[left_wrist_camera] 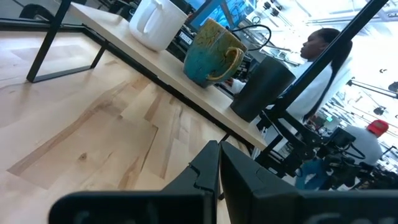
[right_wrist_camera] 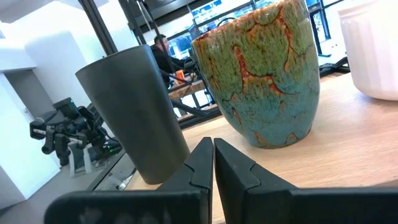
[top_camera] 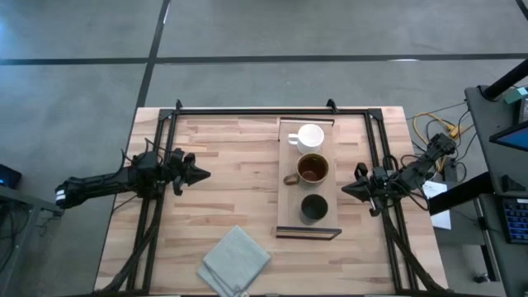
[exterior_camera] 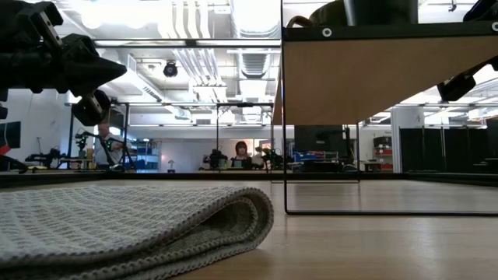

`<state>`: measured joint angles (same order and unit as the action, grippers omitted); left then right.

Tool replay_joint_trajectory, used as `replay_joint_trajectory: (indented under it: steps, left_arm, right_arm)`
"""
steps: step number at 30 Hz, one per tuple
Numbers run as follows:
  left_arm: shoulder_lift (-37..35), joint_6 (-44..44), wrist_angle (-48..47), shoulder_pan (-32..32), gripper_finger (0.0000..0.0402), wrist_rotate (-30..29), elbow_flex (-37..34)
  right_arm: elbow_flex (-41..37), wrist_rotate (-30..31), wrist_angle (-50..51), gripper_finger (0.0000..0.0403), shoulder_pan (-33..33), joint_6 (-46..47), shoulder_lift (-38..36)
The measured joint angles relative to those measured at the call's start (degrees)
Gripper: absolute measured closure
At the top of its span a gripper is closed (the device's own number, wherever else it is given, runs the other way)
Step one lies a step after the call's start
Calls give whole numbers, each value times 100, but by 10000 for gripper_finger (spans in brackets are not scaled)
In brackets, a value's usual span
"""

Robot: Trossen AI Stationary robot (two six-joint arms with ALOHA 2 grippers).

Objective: Stack small to large cups/mugs on shelf
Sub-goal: Return to Home Position

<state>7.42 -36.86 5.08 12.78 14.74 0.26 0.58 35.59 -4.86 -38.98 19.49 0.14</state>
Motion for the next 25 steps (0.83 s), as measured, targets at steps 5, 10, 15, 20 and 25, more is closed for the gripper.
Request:
replay_joint_trajectory:
  steps: [5, 10, 15, 20, 25]
  left_arm:
    - [3, 0, 0, 1, 402, 0, 0]
    - [6, 0, 0, 1, 402, 0, -1]
    - [44, 1, -4, 0, 402, 0, -1]
    - [33, 0, 0, 1, 402, 0, -1]
    - [41, 1, 0, 0, 402, 0, 0]
  right_arm:
    - [0, 0, 0, 394, 0, 0, 0]
    - [0, 0, 0, 394, 0, 0, 0]
    - [0, 0, 2, 394, 0, 0, 0]
    - [0, 0, 0, 394, 0, 0, 0]
    - [0, 0, 2, 394, 0, 0, 0]
